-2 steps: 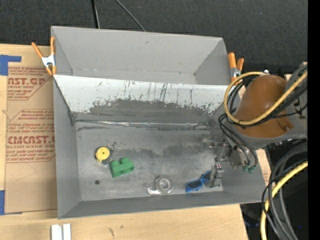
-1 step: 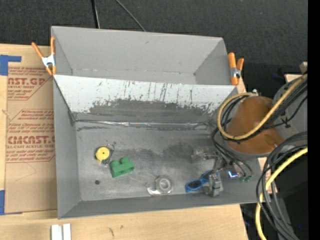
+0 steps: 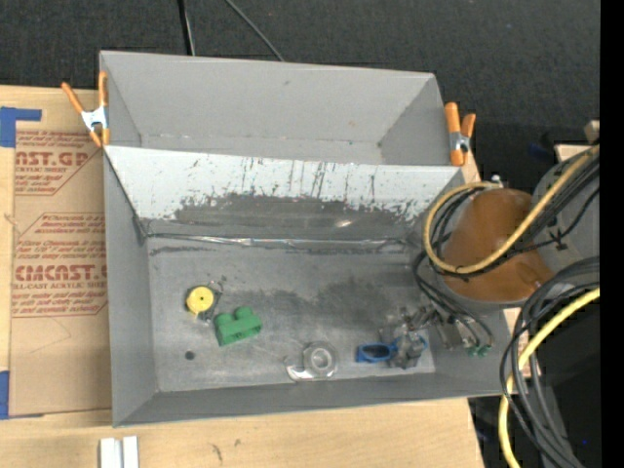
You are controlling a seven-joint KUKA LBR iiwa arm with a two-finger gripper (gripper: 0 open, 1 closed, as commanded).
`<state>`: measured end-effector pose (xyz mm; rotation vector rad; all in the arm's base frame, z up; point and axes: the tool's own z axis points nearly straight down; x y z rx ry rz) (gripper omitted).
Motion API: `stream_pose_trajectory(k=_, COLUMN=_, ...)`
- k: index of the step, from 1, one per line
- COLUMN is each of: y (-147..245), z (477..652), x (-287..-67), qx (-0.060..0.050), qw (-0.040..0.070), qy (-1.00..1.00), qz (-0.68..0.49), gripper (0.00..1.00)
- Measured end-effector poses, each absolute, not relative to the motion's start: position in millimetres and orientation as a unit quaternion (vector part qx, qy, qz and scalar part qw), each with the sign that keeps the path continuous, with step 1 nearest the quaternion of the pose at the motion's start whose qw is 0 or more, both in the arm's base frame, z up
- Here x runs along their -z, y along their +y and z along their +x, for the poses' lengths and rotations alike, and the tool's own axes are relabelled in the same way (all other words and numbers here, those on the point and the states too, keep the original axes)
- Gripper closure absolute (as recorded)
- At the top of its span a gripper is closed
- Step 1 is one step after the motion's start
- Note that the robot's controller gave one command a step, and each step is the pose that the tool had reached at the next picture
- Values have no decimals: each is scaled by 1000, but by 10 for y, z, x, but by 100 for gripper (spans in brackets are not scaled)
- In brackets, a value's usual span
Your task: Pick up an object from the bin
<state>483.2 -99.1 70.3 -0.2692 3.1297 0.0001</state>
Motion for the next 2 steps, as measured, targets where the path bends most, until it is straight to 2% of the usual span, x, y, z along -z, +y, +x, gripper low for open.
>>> stream_pose_trajectory(k=1, y=-816, z=5009, x=-1993, qx=1, qw=5, qy=995, qz=-104, gripper=100)
stream_pose_trajectory(k=2, y=-1120, z=4830, x=-2410, qx=1, qw=2, qy=961, qz=-275, gripper=100)
